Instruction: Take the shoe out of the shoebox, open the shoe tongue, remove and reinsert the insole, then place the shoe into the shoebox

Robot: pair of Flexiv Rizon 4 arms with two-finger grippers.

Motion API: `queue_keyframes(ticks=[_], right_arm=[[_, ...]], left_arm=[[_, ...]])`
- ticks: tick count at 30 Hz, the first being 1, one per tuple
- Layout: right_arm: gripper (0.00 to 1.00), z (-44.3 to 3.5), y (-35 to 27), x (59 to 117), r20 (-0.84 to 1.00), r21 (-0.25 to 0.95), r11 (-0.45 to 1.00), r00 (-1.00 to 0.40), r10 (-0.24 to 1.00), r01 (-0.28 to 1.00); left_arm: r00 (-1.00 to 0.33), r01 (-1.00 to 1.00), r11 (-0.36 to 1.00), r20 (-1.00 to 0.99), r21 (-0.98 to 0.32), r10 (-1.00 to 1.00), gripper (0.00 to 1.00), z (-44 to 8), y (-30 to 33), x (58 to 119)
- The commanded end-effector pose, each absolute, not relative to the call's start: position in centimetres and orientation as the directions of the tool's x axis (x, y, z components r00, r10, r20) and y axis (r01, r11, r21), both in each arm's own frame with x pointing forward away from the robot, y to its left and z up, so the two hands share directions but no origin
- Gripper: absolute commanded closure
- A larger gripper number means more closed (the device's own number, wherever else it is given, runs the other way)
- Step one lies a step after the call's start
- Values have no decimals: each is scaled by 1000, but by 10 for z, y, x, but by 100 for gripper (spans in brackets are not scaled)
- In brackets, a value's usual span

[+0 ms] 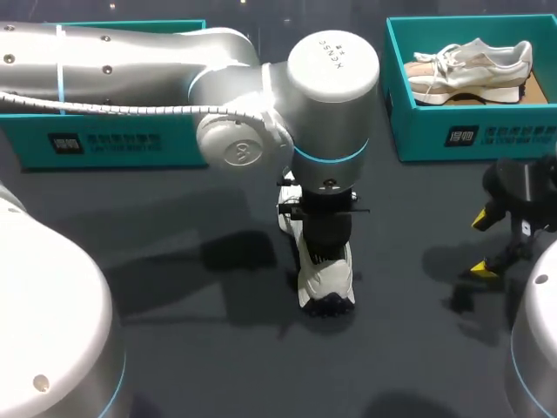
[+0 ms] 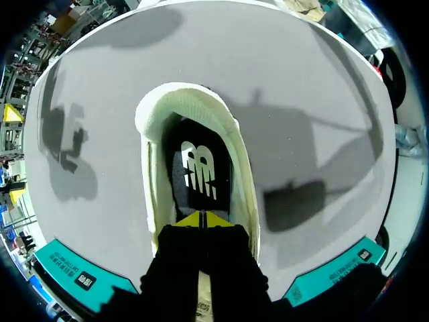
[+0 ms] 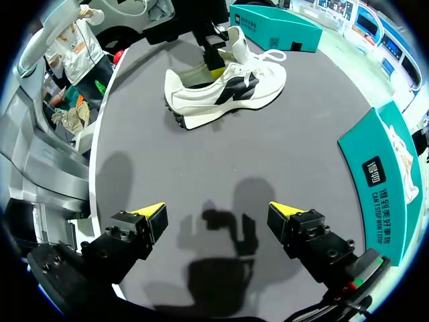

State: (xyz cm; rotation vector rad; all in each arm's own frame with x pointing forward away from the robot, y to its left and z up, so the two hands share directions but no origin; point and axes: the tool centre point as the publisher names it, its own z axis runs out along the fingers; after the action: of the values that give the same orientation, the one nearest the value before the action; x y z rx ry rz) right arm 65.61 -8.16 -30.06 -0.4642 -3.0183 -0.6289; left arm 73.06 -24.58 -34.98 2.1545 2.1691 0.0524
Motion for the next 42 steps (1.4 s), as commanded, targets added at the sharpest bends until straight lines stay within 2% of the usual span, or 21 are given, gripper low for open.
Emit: queue_keyframes(ticks=[1,6,10,12,15,17,20,36,42], right_arm=[[0,-300,-81,655,81,385,875,-955,285,294],[0,-300,-81,655,81,385,875,-955,285,294],[0,-300,-81,655,81,385,875,-955,285,294],[0,-300,-81,655,81,385,875,-955,285,294],[0,-300,-81,655,81,385,875,-955,285,294],[0,-300,-81,655,81,385,875,-955,285,294],[0,-300,-81,655,81,385,875,-955,285,294],[0,-300,-81,655,81,385,875,-955,285,294],[0,-300,-81,655,81,385,875,-955,285,294]], left_arm=[[-13,996,16,-31,87,999,86,-345,-243,729],[-46,997,47,-19,68,999,64,-345,-239,733],[-60,997,61,-15,49,998,52,-347,-239,734],[-64,997,64,-17,39,998,35,-346,-238,733],[-68,997,69,-18,27,998,16,-346,-237,733],[-72,997,73,-17,20,997,7,-347,-237,733],[-73,997,73,-18,4,997,0,-347,-235,733],[-63,995,60,-36,-77,997,0,-332,-234,762],[-70,995,67,-39,-75,997,9,-326,-233,773]])
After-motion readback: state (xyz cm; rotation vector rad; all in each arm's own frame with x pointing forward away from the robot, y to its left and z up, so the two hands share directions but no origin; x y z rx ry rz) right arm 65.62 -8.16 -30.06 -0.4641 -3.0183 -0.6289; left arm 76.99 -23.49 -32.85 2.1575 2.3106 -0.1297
